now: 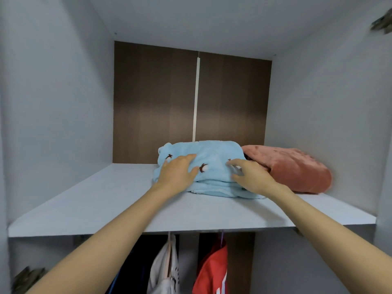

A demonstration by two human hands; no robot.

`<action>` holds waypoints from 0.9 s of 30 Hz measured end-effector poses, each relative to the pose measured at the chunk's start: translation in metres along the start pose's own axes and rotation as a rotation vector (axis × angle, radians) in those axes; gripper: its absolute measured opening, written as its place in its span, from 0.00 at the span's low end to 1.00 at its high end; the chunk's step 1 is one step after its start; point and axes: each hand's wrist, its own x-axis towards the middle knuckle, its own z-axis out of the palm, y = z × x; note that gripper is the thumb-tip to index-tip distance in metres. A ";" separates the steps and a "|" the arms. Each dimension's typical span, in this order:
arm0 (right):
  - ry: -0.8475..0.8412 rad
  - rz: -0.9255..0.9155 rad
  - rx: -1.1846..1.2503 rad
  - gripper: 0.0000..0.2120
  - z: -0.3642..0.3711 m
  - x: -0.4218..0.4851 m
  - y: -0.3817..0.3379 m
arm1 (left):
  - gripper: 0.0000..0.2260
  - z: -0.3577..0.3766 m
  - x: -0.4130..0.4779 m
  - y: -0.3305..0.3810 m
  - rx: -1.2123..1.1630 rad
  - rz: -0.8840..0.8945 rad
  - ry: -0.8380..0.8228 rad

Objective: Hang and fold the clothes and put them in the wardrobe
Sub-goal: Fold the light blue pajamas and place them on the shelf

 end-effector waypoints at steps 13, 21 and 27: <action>0.292 -0.176 -0.049 0.14 -0.029 -0.221 -0.030 | 0.18 -0.027 -0.198 0.086 0.030 0.103 0.193; 0.068 -0.102 -0.166 0.16 0.011 -0.370 -0.031 | 0.18 -0.010 -0.345 0.117 0.068 0.059 -0.002; -0.052 -0.036 -0.228 0.16 0.024 -0.479 -0.055 | 0.18 0.001 -0.455 0.128 0.095 0.065 -0.180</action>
